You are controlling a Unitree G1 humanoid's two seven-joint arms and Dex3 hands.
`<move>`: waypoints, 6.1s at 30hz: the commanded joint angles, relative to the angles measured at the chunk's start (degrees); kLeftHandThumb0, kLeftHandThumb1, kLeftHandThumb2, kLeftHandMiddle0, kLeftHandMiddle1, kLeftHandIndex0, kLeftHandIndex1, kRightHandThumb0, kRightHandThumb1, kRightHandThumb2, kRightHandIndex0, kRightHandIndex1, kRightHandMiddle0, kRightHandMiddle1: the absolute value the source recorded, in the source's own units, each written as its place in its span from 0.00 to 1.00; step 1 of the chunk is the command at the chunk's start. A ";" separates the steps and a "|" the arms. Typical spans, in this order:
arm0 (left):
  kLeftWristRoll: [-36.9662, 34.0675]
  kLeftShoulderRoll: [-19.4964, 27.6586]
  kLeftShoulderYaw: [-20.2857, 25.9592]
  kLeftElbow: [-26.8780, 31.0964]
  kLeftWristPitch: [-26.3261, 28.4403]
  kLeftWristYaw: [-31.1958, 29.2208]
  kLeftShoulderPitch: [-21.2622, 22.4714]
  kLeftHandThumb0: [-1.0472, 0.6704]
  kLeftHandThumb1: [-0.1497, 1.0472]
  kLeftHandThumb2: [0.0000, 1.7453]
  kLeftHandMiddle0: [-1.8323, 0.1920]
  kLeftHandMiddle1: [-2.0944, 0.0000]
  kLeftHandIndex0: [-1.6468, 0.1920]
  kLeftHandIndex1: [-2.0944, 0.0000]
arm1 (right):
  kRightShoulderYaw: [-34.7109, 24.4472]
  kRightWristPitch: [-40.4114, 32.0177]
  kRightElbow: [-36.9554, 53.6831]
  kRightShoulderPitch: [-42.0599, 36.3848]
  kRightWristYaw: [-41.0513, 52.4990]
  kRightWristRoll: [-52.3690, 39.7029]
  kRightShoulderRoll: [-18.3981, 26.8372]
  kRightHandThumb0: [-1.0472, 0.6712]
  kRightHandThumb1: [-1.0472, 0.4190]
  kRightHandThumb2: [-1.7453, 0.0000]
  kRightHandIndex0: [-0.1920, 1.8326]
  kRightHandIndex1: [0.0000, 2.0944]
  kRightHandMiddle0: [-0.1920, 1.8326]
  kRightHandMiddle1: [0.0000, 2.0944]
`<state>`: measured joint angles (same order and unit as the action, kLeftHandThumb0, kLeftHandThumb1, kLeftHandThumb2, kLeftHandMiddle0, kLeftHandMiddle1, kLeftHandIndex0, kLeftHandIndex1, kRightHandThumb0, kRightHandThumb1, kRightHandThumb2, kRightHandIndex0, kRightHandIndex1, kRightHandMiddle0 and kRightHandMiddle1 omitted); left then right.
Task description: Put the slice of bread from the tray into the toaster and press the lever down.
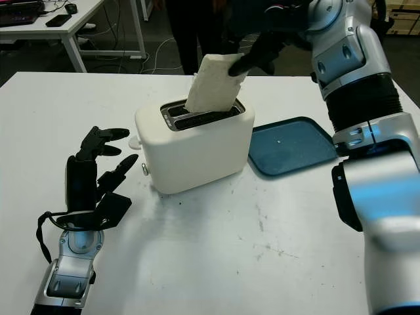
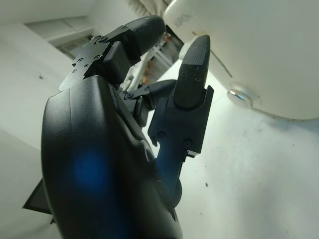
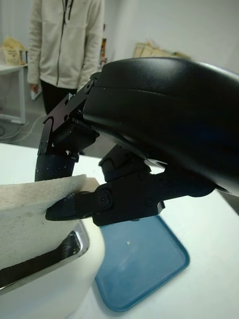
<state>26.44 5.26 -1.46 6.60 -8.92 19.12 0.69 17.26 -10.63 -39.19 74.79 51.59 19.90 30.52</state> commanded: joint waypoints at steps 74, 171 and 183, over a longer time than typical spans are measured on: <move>1.38 0.58 0.34 3.18 0.08 1.00 -3.03 0.41 0.89 0.02 0.73 0.37 0.68 0.58 | -6.09 20.60 9.80 -13.25 -26.71 4.80 1.49 0.26 0.13 1.00 0.40 0.37 0.53 0.05; 11.02 24.79 -1.78 -8.48 -6.00 -15.72 17.31 0.52 0.76 0.00 0.41 0.40 0.18 0.98 | -25.12 41.43 16.61 -63.25 -44.14 -15.50 -6.46 0.49 0.12 1.00 0.61 0.00 0.53 0.00; 11.38 24.42 -3.59 -13.17 -6.21 -14.15 19.61 0.52 0.74 0.00 0.42 0.38 0.17 0.98 | -25.63 42.71 16.04 -63.37 -43.45 -16.02 -6.20 0.48 0.11 1.00 0.61 0.00 0.54 0.00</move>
<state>37.41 29.70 -4.21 -6.21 -15.10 4.86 19.44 -8.14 31.74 -23.36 11.89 7.82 4.43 23.90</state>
